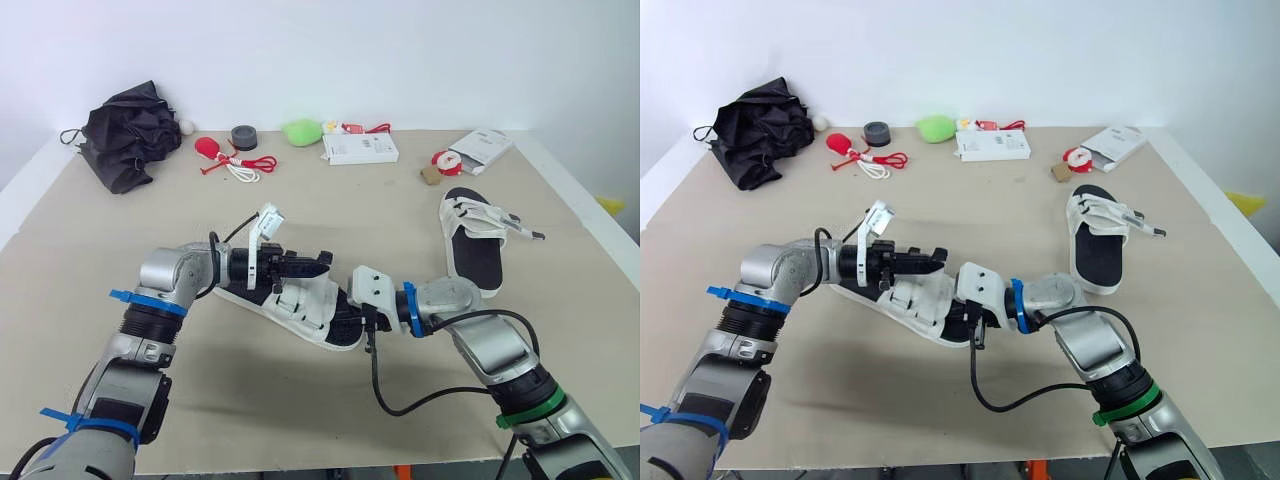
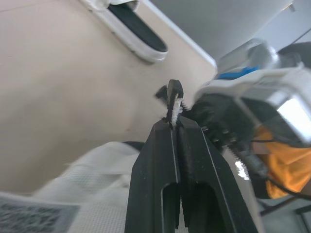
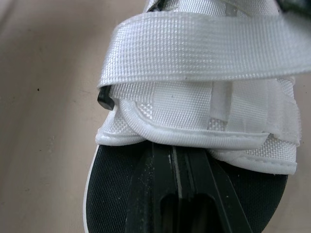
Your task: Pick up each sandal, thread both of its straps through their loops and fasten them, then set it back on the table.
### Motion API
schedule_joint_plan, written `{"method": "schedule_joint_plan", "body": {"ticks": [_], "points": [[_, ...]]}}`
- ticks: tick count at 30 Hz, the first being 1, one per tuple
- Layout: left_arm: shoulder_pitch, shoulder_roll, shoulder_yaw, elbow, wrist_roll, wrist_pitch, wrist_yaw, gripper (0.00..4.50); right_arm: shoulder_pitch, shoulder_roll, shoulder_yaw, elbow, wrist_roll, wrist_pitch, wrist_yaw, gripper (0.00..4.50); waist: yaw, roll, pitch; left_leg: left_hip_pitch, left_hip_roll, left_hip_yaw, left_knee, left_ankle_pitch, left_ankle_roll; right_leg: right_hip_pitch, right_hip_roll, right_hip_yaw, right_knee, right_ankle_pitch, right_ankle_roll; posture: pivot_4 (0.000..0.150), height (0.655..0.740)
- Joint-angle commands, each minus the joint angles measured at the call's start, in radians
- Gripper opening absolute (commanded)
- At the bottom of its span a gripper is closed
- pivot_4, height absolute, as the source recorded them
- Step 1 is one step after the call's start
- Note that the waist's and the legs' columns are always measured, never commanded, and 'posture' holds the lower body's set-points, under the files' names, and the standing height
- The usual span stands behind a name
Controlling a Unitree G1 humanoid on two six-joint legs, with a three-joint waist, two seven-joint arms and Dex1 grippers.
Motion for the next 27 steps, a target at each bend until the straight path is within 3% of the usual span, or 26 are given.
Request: {"method": "schedule_joint_plan", "body": {"ticks": [1, 5, 14, 22, 27], "points": [[-0.044, -0.034, 0.044, -0.063, -0.084, 0.073, 0.0, 0.07, 0.032, -0.007, 0.054, 0.032, -0.028, 0.031, 0.001, 0.0, 0.0, 0.0, 0.0, 0.0, 0.0, 0.0, 0.0, 0.0, 0.0, 0.0, 0.0, 0.0, 0.0, 0.0, 0.0, 0.15, 0.74], [-0.068, -0.073, 0.102, -0.058, -0.138, 0.136, 0.034, 0.07, 0.032, -0.007, 0.055, 0.032, -0.028, 0.032, 0.001, 0.0, 0.0, 0.0, 0.0, 0.0, 0.0, 0.0, 0.0, 0.0, 0.0, 0.0, 0.0, 0.0, 0.0, 0.0, 0.0, 0.15, 0.74], [-0.034, -0.056, 0.003, -0.029, -0.03, 0.033, 0.018, 0.07, 0.031, -0.009, 0.055, 0.028, -0.025, 0.035, 0.0, 0.0, 0.0, 0.0, 0.0, 0.0, 0.0, 0.0, 0.001, 0.0, 0.0, 0.0, 0.0, 0.0, 0.001, 0.0, 0.0, 0.15, 0.74], [-0.048, -0.073, -0.074, 0.133, 0.159, -0.137, 0.101, 0.07, 0.035, -0.009, 0.054, 0.021, -0.024, 0.043, -0.005, 0.0, 0.0, 0.0, 0.0, 0.0, 0.0, 0.0, 0.001, 0.0, 0.0, 0.0, 0.0, 0.0, 0.001, 0.0, 0.0, 0.15, 0.74], [-0.043, -0.078, -0.104, 0.164, 0.216, -0.168, 0.105, 0.07, 0.038, -0.01, 0.054, 0.017, -0.024, 0.045, -0.005, 0.0, 0.0, 0.0, 0.0, 0.001, 0.0, 0.0, 0.001, 0.0, 0.0, 0.001, 0.0, 0.0, 0.001, 0.0, 0.0, 0.15, 0.74]]}}
